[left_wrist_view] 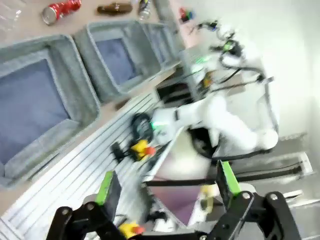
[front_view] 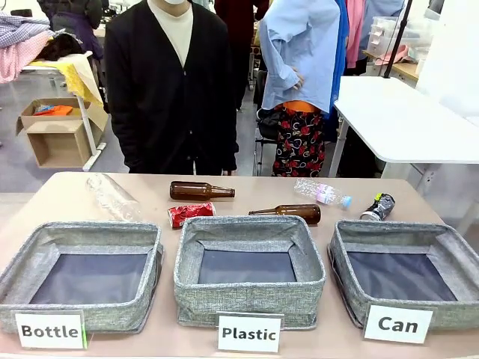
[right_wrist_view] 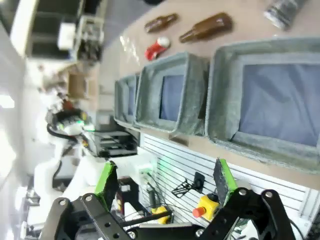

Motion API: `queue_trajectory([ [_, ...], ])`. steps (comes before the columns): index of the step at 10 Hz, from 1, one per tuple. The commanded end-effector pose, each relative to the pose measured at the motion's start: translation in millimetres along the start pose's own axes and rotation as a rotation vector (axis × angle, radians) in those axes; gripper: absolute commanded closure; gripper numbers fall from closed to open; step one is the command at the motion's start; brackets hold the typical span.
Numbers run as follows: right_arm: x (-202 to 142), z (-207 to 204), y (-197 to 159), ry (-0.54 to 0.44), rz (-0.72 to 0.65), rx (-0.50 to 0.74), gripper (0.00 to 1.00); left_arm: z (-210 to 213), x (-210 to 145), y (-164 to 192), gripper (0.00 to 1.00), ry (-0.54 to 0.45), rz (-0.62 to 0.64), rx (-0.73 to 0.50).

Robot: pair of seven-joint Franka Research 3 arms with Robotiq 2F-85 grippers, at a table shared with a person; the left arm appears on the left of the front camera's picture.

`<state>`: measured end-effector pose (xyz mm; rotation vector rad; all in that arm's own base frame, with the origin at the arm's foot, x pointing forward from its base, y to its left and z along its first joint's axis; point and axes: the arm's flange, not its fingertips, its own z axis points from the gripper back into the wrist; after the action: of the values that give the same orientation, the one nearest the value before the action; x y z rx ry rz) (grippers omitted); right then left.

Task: Sort the can waste into the basket.
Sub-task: Pick up the can waste from the table and place it in the right Fabric basket.

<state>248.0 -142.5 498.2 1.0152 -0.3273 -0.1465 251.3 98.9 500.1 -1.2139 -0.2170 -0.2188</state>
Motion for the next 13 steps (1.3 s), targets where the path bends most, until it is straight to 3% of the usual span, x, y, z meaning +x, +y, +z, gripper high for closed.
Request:
queue_trajectory([
  [1, 6, 6, -33, -0.05, -0.074, 0.072, 0.0, -18, -18, 17, 0.0, -0.306, 0.28, -0.229],
  [3, -1, 22, -60, -0.175, -0.174, 0.085, 0.0, -40, -27, 7, 0.0, -0.36, 0.357, -0.242],
  [4, -4, 30, -67, -0.28, -0.216, 0.022, 0.0, -49, -23, -3, 0.0, -0.33, 0.375, -0.211],
  [5, 1, 22, -60, -0.111, -0.168, 0.064, 0.0, 38, 7, 26, 0.0, -0.286, 0.312, -0.224],
  [10, 2, 18, -59, -0.103, -0.199, 0.042, 0.0, 38, 7, 26, 0.0, -0.286, 0.312, -0.224],
  [11, 15, 5, -40, -0.058, -0.116, -0.029, 0.0, 38, 7, 26, 0.0, -0.286, 0.312, -0.224],
  [13, 50, -32, -2, -0.06, 0.016, -0.227, 0.0, 38, 7, 26, 0.0, -0.286, 0.312, -0.224],
])
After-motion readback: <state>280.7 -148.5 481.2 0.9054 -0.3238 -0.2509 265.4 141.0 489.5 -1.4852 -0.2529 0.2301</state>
